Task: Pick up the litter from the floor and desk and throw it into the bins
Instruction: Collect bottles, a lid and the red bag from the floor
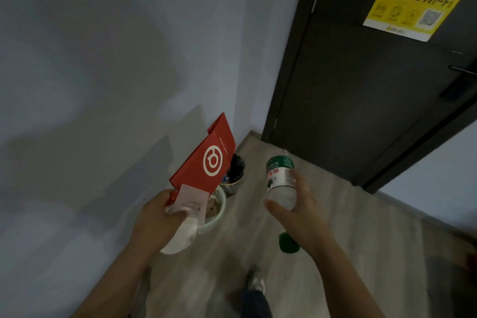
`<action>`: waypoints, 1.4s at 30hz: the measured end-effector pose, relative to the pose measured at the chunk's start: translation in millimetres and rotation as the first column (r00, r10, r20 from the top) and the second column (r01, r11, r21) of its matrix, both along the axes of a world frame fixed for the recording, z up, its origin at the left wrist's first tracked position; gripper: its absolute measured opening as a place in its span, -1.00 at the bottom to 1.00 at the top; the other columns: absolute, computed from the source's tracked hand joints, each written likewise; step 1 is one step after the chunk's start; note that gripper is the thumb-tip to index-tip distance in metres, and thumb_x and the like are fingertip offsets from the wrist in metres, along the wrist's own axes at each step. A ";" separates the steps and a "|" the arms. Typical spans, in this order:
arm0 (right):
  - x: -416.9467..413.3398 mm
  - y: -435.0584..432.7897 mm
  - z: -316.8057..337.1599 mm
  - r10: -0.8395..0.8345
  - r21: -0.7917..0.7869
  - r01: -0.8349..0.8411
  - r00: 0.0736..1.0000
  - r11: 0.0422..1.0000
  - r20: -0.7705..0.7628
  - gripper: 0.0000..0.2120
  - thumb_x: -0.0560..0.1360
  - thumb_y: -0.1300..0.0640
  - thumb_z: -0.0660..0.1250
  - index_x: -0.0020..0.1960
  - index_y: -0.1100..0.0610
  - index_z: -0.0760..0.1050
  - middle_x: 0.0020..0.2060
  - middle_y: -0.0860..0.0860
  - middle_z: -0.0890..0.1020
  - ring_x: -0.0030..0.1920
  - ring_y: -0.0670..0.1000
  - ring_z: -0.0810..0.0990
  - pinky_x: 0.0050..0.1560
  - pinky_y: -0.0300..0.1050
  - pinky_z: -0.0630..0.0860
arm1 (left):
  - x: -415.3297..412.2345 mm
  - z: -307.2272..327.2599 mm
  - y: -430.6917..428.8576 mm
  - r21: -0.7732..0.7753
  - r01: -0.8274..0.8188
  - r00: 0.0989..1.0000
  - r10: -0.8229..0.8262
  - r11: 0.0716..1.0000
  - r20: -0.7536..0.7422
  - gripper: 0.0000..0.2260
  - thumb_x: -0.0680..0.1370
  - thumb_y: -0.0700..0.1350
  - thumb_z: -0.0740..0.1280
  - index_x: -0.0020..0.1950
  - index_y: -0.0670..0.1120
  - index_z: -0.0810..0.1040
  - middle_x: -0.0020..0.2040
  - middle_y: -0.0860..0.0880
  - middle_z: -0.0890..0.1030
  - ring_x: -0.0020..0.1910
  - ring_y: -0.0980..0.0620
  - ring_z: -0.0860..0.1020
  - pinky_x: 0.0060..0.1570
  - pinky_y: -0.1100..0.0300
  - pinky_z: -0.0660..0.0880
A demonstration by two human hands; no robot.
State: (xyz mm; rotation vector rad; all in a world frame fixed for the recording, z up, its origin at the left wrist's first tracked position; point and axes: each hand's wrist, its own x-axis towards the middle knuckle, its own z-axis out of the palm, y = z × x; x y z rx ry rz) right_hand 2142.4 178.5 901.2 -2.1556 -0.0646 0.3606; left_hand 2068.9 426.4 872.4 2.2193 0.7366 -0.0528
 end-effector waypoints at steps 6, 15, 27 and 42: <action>115.7 -7.1 -17.6 0.074 0.039 -0.073 0.997 0.997 -0.022 -0.26 0.39 0.09 0.49 0.45 -0.04 0.19 0.24 -0.06 0.40 0.07 -0.09 0.46 -0.19 -0.39 0.37 | 83.0 -7.8 -21.2 -0.016 -0.097 0.994 0.095 0.995 -0.059 -0.67 0.49 -0.15 0.38 0.24 -0.08 0.50 0.18 -0.07 0.60 0.10 -0.08 0.55 -0.05 0.20 0.37; 232.1 18.3 -58.4 0.266 -0.063 -0.275 0.955 0.959 -0.132 -0.22 0.39 0.07 0.50 0.50 0.04 0.19 0.37 0.00 0.35 0.15 -0.10 0.36 0.08 -0.19 0.36 | 143.0 -38.5 -10.0 -0.010 -0.267 0.946 0.261 0.964 -0.192 -0.67 0.49 -0.12 0.39 0.23 -0.11 0.50 0.14 -0.12 0.61 0.10 -0.12 0.57 0.15 -0.01 0.50; 330.2 108.0 -120.9 0.360 -0.213 -0.426 0.887 0.879 -0.291 -0.19 0.39 0.04 0.50 0.52 0.06 0.15 0.41 0.01 0.32 0.35 0.03 0.37 0.17 -0.20 0.35 | 228.2 -123.1 79.7 -0.063 -0.236 0.877 0.184 0.970 -0.443 -0.68 0.48 -0.13 0.37 0.21 -0.16 0.49 0.09 -0.11 0.59 -0.06 0.02 0.49 -0.04 0.21 0.45; 435.5 131.6 -213.9 0.371 -0.226 -0.517 0.799 0.825 -0.474 -0.28 0.40 0.10 0.47 0.47 0.02 0.21 0.27 0.03 0.39 0.06 -0.05 0.41 -0.30 -0.38 0.32 | 308.7 -230.6 91.6 -0.103 -0.250 0.742 0.122 0.963 -0.660 -0.63 0.50 -0.10 0.36 0.28 -0.16 0.46 0.19 -0.11 0.56 0.17 -0.05 0.53 0.03 0.23 0.45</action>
